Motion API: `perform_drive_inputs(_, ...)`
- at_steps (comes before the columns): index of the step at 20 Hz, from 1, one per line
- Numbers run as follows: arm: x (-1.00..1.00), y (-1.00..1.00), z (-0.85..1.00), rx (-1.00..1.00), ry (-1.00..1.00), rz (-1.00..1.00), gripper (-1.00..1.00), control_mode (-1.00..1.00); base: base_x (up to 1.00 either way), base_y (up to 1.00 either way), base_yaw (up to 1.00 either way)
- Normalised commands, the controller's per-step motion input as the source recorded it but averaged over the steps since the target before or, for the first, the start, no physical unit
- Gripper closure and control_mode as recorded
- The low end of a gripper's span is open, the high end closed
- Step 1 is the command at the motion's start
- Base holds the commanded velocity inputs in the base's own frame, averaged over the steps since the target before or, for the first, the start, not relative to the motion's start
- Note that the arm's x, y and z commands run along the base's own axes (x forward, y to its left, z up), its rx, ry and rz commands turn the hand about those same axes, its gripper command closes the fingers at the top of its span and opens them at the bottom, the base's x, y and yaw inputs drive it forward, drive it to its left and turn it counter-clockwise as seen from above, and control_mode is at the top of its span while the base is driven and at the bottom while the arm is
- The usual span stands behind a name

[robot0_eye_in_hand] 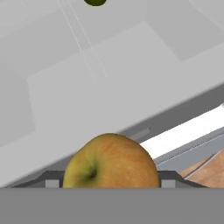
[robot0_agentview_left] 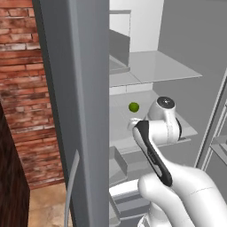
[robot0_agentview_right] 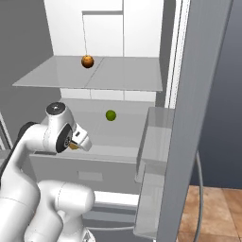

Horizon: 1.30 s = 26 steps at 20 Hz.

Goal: Place the apple in the correct fridge rack based on whether it is a fruit or vegetable. Finally, close the fridge door.

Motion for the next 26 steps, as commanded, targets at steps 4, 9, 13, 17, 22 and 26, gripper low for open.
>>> perform_drive_inputs(4, 0.03, 0.00, 0.00, 0.00, 0.00, -0.01, 1.00, -1.00, 0.00, 0.00, 0.00)
perform_drive_inputs(9, -0.06, 0.00, 0.10, -0.02, -0.14, 0.00, 1.00, -1.00, 0.00, 0.00, 0.00)
perform_drive_inputs(13, -0.28, 0.00, 0.22, -0.22, -0.44, 0.00, 1.00, -1.00, 0.00, 0.00, 0.00)
perform_drive_inputs(17, -0.29, 0.00, 0.52, -0.18, -0.42, 0.00, 1.00, -1.00, 0.00, 0.00, 0.00)
perform_drive_inputs(22, -0.16, -0.12, 0.81, -0.06, -0.24, 0.00, 1.00, -1.00, 0.00, 0.00, 0.00)
perform_drive_inputs(26, -0.17, -0.16, 0.97, -0.05, -0.06, 0.04, 1.00, -1.00, 0.00, 0.00, 0.00)
